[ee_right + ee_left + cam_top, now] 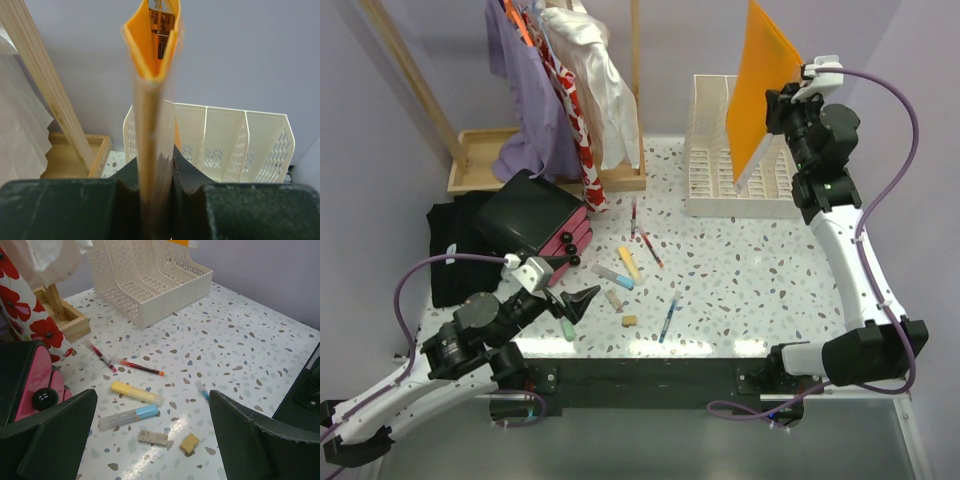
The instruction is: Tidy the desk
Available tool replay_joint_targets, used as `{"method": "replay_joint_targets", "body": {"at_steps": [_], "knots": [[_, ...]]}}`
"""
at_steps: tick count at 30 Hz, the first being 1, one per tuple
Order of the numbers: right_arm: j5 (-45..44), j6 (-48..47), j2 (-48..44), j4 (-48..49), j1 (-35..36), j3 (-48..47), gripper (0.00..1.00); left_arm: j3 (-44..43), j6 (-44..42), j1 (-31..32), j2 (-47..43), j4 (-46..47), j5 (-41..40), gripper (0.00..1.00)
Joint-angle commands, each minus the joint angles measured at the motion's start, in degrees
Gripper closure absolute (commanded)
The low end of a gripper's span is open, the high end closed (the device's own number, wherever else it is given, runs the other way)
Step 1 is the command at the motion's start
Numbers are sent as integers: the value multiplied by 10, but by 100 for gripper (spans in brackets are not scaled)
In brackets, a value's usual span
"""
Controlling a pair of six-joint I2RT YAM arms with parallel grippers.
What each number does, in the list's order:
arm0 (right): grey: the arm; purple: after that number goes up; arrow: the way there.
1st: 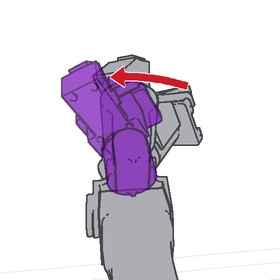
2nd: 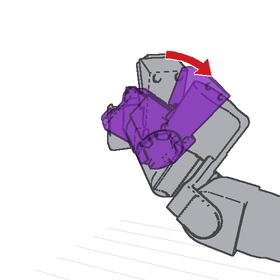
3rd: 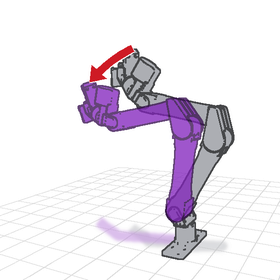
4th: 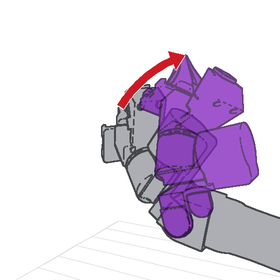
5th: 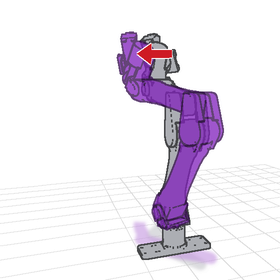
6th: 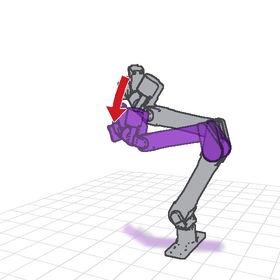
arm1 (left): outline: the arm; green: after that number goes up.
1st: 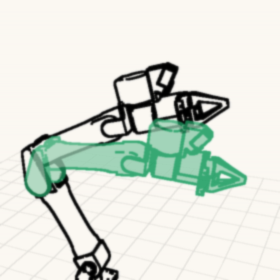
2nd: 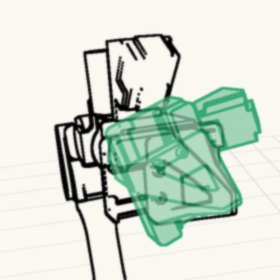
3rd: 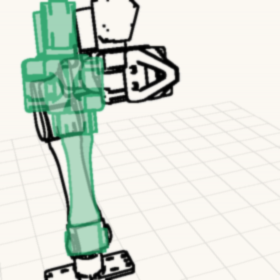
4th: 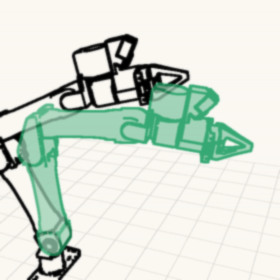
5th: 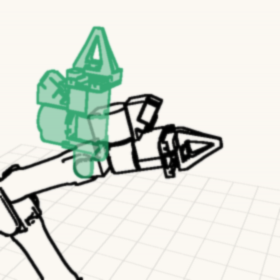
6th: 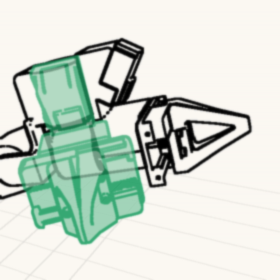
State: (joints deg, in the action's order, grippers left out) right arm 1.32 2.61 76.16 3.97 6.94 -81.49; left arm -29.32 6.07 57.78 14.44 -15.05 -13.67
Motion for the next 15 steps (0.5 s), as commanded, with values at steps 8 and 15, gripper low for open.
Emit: {"method": "replay_joint_targets", "body": {"at_steps": [8,15], "knots": [[28,5,29,182,-18,31,100,4,11,0,-4,22,-1,0],[128,-19,61,269,-47,67,100,3,11,0,3,21,0,0]]}}
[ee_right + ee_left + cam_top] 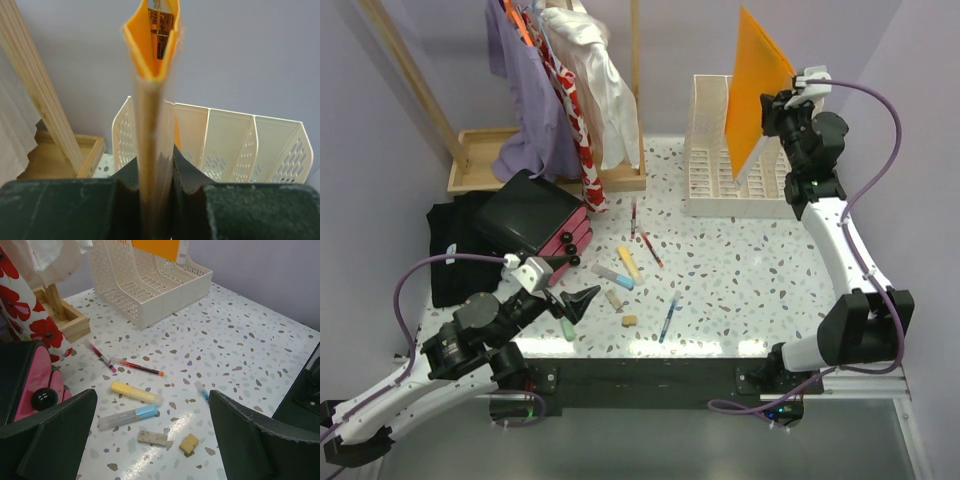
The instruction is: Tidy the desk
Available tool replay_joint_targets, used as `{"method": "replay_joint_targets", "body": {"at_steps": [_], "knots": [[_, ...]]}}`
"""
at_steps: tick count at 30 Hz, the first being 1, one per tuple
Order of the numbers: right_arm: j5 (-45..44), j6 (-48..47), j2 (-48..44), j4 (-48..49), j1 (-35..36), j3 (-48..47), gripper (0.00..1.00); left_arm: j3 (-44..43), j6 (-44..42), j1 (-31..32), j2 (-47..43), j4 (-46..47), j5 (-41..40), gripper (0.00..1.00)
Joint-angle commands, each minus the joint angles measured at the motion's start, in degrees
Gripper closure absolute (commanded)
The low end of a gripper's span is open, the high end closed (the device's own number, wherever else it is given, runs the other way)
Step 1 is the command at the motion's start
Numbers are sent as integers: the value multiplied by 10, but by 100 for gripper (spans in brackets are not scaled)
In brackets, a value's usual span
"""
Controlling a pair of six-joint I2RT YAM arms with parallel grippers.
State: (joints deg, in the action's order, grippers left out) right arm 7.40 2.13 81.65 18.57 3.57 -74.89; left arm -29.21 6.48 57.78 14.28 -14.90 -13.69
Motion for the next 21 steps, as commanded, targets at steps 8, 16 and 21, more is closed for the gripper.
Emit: {"method": "replay_joint_targets", "body": {"at_steps": [8,16,21], "knots": [[134,-14,54,178,-34,22,100,3,6,0,4,19,1,0],[192,-16,81,215,-34,48,100,3,5,0,22,19,4,0],[236,-13,119,231,-50,36,100,5,5,0,22,21,3,0]]}}
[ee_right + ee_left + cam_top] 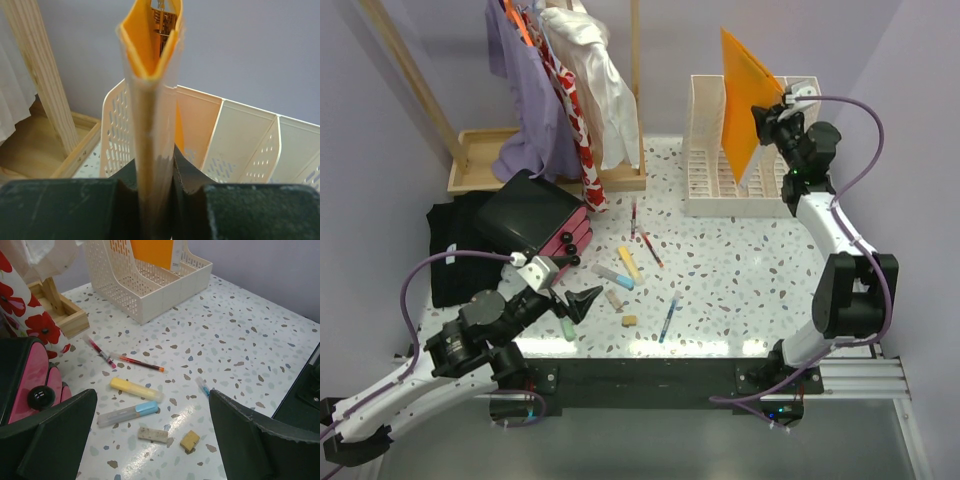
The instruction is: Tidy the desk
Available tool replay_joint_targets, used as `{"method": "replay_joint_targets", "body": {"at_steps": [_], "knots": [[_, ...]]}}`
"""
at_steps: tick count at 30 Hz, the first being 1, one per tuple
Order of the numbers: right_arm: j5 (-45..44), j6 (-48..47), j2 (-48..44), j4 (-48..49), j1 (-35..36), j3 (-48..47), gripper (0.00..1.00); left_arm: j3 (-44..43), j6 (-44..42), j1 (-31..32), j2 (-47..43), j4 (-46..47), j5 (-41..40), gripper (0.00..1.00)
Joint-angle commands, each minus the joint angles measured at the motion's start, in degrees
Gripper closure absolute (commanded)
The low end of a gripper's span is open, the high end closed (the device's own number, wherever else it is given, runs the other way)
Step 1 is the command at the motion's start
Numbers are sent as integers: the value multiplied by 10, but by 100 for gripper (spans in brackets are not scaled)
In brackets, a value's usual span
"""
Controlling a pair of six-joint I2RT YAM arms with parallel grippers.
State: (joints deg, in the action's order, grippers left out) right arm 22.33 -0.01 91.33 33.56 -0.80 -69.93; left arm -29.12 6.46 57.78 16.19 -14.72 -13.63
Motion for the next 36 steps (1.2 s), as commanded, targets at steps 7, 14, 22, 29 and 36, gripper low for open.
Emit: {"method": "replay_joint_targets", "body": {"at_steps": [7,14,22,29,36], "knots": [[118,22,53,128,-13,-9,100,5,5,0,15,19,5,0],[110,48,60,185,-20,30,100,6,5,0,10,20,8,0],[149,82,66,237,-25,2,100,6,5,0,10,22,12,0],[160,88,95,275,-26,3,100,6,7,0,9,20,12,0],[190,68,94,312,-28,7,100,6,7,0,11,21,12,0]]}}
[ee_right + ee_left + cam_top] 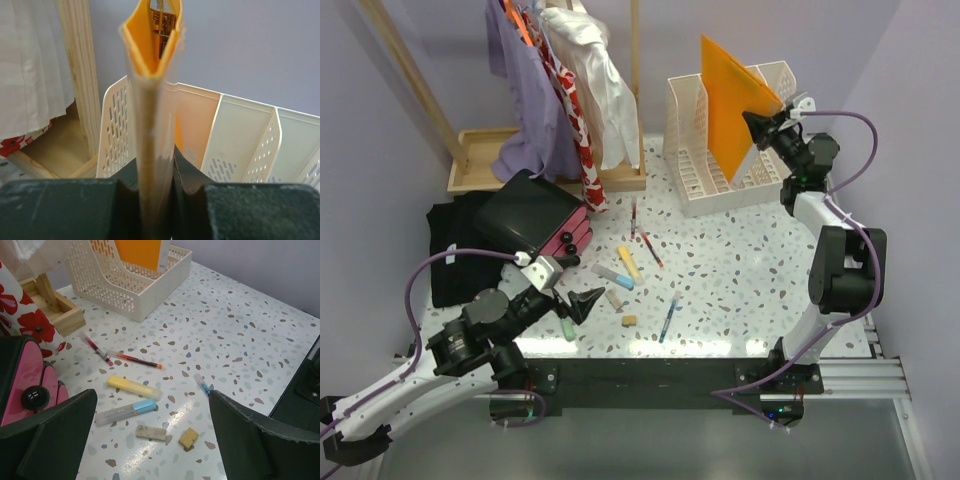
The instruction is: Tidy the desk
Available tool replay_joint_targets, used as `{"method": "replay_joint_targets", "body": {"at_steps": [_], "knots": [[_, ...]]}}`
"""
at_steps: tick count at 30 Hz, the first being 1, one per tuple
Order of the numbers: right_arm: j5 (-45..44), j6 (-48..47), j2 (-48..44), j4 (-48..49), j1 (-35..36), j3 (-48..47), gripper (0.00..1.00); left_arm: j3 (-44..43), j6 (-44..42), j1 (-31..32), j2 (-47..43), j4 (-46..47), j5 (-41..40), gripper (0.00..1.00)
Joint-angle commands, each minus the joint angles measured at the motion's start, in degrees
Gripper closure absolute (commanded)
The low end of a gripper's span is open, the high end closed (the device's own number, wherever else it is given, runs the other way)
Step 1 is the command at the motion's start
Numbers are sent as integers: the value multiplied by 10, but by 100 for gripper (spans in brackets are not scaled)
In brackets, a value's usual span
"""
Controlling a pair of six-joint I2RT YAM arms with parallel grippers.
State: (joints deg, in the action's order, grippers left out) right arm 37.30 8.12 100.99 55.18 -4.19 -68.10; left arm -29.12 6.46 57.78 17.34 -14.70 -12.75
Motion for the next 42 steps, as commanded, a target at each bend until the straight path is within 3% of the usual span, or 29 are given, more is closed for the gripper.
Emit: {"method": "replay_joint_targets", "body": {"at_steps": [1,19,29,32,35,38,40,42], "knots": [[40,-17,-2,99,6,-12,100,6,7,0,1,20,4,0],[48,-28,28,143,5,-11,100,6,8,0,2,20,4,0],[60,-27,56,173,2,20,91,6,9,0,2,22,4,0],[56,-16,55,181,0,36,74,6,9,0,2,22,4,0],[39,-10,40,181,-3,54,51,6,8,0,2,23,6,0],[25,-23,15,140,-4,65,35,6,12,0,5,25,5,0],[12,-49,-20,47,-4,57,17,8,28,-1,6,33,-2,0],[0,-73,-62,-83,-4,46,10,11,46,0,9,48,-12,0]]}}
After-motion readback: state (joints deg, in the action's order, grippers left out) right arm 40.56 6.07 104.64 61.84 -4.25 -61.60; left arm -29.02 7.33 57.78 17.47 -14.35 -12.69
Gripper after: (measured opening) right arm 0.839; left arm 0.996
